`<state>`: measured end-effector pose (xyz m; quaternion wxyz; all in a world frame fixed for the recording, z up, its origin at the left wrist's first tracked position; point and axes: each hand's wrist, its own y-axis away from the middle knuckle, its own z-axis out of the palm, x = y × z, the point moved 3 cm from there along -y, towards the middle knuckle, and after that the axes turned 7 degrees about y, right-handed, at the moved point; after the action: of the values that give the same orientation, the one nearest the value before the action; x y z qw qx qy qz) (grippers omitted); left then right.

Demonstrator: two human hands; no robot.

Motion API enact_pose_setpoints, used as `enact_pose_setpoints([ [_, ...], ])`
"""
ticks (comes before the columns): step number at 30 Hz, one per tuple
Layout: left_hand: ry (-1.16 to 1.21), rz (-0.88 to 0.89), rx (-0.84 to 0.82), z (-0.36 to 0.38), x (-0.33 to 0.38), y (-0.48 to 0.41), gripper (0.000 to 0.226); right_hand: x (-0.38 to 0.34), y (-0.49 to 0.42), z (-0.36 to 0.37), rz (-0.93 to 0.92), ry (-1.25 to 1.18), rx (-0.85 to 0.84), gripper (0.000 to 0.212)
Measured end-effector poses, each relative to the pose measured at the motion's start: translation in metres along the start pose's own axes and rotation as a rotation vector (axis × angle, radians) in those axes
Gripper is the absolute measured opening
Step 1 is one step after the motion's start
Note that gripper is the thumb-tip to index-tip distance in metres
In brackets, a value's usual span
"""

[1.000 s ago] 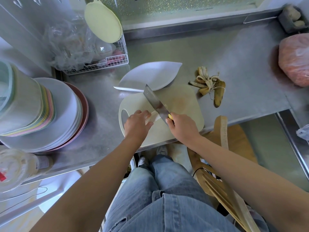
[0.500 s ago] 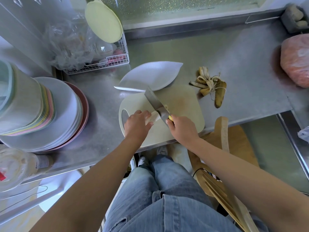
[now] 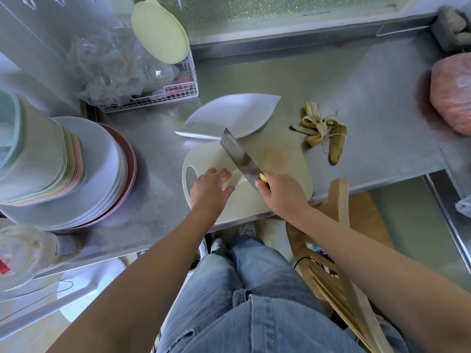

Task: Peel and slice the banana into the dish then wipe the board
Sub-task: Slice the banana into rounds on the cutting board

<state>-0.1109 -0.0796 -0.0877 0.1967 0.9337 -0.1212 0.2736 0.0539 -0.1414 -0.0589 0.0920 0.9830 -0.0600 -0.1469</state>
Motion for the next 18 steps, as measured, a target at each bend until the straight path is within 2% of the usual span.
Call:
enact_pose_setpoints([
  [4, 0.014, -0.002, 0.0, 0.0007, -0.0002, 0.0001, 0.031, 0.0018, 0.0043, 0.0033, -0.01, -0.002, -0.009, 0.025],
  [10, 0.013, 0.001, 0.009, -0.0002, 0.0004, 0.0006, 0.032, -0.0018, 0.0043, -0.0018, -0.016, -0.015, 0.067, 0.024],
  [18, 0.005, 0.009, 0.012, -0.0006, 0.0009, 0.0007, 0.031, 0.0008, 0.0039, -0.0029, -0.01, -0.006, 0.018, 0.026],
])
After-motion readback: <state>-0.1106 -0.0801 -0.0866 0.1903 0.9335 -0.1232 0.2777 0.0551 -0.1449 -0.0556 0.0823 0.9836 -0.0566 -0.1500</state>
